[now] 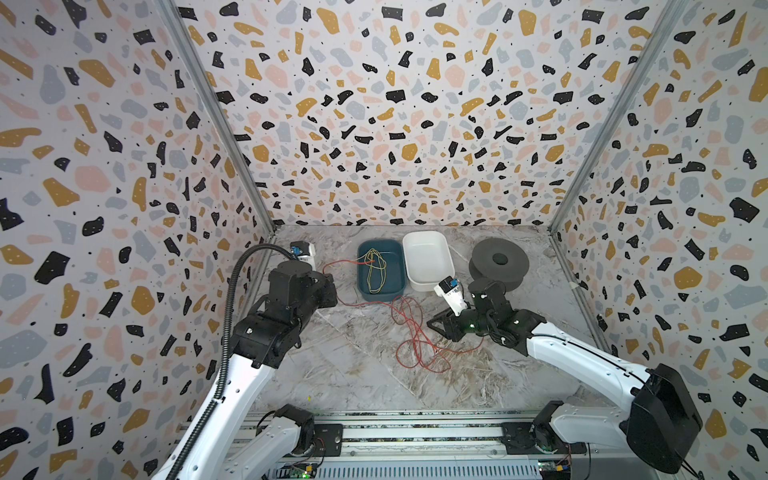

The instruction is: Wrap the cables

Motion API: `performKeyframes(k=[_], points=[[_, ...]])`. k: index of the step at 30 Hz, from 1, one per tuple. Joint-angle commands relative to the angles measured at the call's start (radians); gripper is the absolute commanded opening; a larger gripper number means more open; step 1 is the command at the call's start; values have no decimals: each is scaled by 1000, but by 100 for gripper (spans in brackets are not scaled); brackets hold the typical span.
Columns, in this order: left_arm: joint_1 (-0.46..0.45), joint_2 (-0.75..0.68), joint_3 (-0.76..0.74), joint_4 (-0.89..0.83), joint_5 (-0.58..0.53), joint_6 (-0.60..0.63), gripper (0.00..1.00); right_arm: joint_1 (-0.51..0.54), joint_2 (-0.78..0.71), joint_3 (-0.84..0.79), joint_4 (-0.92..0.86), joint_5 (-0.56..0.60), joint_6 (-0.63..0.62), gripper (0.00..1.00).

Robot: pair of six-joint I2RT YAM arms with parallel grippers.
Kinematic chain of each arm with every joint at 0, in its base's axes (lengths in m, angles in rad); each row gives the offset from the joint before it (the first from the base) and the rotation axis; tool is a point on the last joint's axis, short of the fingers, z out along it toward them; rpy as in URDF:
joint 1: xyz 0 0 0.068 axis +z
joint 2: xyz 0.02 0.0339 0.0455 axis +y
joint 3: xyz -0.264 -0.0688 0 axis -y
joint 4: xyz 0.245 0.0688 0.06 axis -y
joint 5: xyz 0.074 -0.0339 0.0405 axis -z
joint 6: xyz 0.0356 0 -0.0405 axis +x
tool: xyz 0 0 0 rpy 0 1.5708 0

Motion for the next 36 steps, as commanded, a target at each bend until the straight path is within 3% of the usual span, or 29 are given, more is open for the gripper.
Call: performKeyframes(k=[1,5,8,13,21,32,36], points=[[21,1,-20,3,36,32,0,-62,-70,-1,-81,31,27,69],[65,6,-10,-10,23,70,0,-151,-90,-5,-142,78,77,87],[92,23,-11,0,42,83,0,-200,-69,-36,-159,125,107,88],[120,38,-29,20,51,93,0,-237,-2,-79,-162,308,164,77],[152,37,-122,105,169,70,0,-283,23,-178,-131,396,250,63],[152,22,-154,121,207,59,0,-298,121,-221,-54,360,265,42],[151,15,-159,120,202,60,0,-298,139,-230,-41,357,269,29]])
